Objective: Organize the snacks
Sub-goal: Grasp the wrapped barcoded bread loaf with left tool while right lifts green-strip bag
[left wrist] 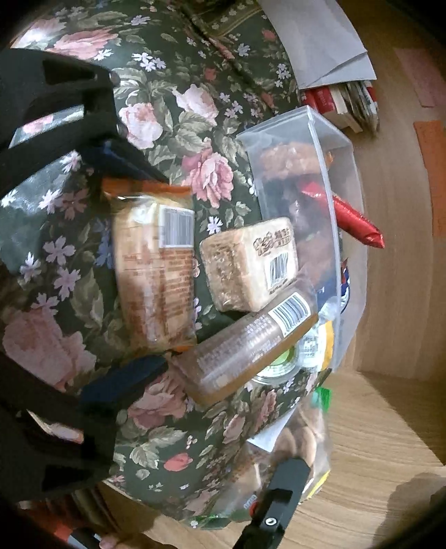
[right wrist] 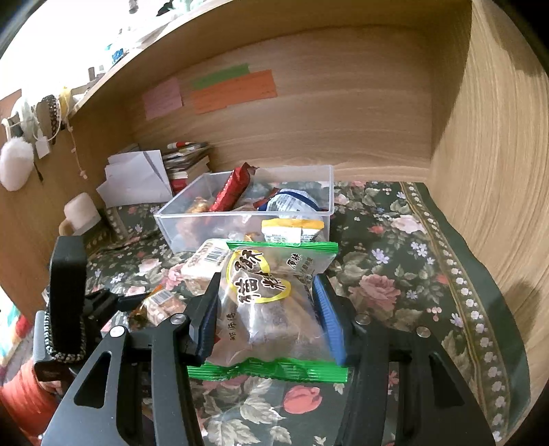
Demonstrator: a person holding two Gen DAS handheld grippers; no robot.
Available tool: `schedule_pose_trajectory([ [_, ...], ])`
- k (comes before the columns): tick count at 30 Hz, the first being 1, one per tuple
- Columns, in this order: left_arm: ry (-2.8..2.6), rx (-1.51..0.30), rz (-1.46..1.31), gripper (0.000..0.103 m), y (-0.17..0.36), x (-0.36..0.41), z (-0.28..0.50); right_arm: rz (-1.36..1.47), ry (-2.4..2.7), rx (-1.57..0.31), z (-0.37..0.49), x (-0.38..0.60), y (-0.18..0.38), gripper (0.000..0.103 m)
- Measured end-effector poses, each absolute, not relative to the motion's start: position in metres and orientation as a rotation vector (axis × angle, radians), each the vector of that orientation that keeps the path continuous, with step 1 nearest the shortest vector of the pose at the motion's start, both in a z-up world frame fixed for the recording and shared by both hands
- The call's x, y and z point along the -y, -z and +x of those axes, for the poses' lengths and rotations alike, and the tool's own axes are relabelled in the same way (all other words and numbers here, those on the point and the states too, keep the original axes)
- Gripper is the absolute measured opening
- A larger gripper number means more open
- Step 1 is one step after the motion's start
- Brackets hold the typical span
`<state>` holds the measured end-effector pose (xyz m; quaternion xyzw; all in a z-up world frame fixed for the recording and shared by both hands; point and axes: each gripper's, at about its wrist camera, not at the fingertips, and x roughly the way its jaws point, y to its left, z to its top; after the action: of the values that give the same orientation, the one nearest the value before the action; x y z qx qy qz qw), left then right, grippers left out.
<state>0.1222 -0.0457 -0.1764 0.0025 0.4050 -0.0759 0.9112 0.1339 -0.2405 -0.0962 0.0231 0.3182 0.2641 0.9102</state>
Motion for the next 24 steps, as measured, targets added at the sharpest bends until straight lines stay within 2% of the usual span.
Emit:
schedule_pose_trajectory([
  [1, 0.156, -0.830, 0.000, 0.081, 0.175, 0.044, 0.122, 0.051, -0.546, -0.658, 0.135, 0.241, 0.097, 0.048],
  [4, 0.140, -0.816, -0.004, 0.077, 0.173, 0.035, 0.121, 0.055, -0.551, -0.661, 0.137, 0.240, 0.098, 0.048],
  [9, 0.119, -0.779, -0.009, 0.077, 0.160, 0.021, 0.117, 0.051, -0.555, -0.656, 0.140, 0.236, 0.096, 0.048],
  [16, 0.099, -0.674, -0.025, 0.077, 0.115, 0.005, 0.118, 0.046, -0.559, -0.613, 0.153, 0.228, 0.080, 0.048],
  [24, 0.071, -0.610, -0.045, 0.077, 0.079, -0.014, 0.149, 0.021, -0.558, -0.565, 0.178, 0.212, 0.061, 0.048],
])
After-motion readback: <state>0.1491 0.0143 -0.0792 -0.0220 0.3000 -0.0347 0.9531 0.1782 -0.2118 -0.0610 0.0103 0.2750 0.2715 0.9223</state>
